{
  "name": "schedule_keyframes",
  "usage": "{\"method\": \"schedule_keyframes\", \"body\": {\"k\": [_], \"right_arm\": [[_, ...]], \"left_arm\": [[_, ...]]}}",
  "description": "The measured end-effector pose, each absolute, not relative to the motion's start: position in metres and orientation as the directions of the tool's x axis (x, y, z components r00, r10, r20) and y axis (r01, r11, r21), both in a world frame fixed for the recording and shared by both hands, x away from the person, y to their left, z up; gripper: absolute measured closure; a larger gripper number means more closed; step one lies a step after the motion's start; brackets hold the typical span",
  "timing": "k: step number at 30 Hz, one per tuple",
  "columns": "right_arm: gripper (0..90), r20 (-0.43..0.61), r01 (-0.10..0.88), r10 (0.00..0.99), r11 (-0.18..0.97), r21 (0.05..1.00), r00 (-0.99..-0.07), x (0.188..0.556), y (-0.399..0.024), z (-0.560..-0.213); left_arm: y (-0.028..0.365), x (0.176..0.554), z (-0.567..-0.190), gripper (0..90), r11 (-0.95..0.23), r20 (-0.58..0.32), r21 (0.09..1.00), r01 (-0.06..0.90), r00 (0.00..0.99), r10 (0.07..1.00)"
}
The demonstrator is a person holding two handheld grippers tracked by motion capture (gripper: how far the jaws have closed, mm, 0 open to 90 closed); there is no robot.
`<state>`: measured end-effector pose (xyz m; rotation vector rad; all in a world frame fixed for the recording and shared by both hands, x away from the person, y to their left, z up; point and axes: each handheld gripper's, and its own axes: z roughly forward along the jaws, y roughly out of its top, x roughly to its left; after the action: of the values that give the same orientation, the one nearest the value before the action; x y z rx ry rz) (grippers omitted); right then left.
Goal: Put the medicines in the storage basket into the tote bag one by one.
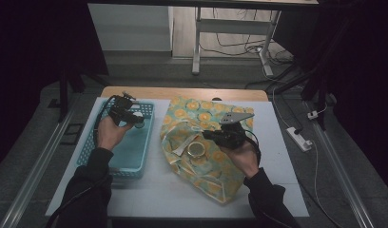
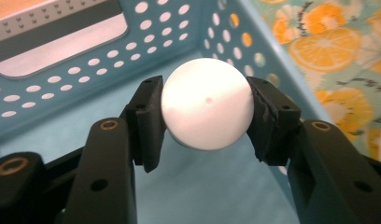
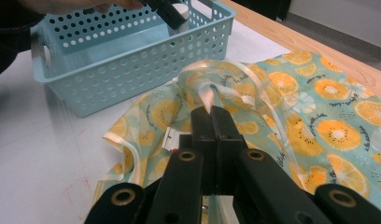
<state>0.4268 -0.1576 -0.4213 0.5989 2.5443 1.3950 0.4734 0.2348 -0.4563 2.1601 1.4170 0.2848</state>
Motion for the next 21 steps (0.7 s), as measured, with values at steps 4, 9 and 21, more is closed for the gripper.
{"method": "schedule_keyframes", "body": {"k": [4, 9, 21], "right_arm": [[90.0, 0.037, 0.261, 0.429, 0.478, 0.839, -0.902, 0.427, -0.158, -0.421], [90.0, 0.037, 0.262, 0.43, 0.477, 0.839, -0.902, 0.427, -0.158, -0.421], [90.0, 0.039, 0.265, 0.432, 0.477, 0.838, -0.901, 0.427, -0.158, -0.422]], "left_arm": [[0.235, 0.468, -0.451, 50.4, -0.308, -0.121, 0.555, 0.773, 0.441, 0.889], [0.237, 0.462, -0.445, 50.4, -0.313, -0.124, 0.569, 0.76, 0.456, 0.881], [0.23, 0.442, -0.425, 50.4, -0.352, -0.114, 0.6, 0.718, 0.512, 0.851]]}}
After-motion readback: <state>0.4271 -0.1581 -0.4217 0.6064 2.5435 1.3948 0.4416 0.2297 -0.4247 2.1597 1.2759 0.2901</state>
